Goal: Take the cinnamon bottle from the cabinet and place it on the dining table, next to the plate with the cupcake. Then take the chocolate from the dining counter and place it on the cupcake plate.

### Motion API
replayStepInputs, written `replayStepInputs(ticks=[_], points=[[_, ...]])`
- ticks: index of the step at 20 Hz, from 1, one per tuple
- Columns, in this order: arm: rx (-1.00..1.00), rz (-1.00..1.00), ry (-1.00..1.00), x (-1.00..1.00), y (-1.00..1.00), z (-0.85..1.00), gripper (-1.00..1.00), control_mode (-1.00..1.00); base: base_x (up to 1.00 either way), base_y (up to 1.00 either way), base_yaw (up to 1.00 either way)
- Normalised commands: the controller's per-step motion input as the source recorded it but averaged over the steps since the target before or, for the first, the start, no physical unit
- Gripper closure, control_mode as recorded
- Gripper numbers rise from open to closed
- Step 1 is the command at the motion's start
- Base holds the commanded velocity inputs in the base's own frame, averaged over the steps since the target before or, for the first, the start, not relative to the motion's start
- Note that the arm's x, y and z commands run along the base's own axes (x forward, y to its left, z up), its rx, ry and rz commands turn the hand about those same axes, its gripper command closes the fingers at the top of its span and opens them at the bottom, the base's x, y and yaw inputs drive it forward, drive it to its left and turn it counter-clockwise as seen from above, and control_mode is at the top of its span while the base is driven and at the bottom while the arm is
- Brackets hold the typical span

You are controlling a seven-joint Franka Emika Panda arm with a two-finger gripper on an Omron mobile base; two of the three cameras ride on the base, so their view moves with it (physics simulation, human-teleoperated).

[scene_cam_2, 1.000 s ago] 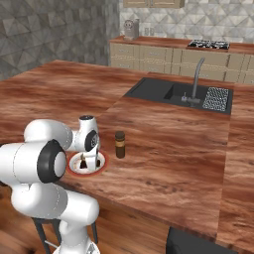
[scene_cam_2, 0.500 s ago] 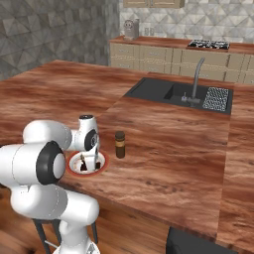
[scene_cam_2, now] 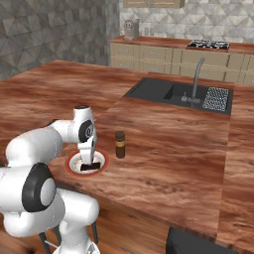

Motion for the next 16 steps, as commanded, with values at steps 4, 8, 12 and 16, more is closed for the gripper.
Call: replayStepInputs(ticks=[4, 8, 12, 16], points=[[0.0, 0.21, 0.0, -0.67, 0.0, 0.33, -1.0, -1.0, 0.0, 0.0, 0.0], [0.0, 0.35, 0.0, -0.71, 0.0, 0.23, -1.0, -1.0, 0.0, 0.0, 0.0], [0.0, 0.51, 0.0, -0.67, 0.0, 0.16, -1.0, -1.0, 0.0, 0.0, 0.0], [0.0, 0.44, -0.01, -0.75, 0.0, 0.06, -1.0, -1.0, 0.0, 0.0, 0.0]])
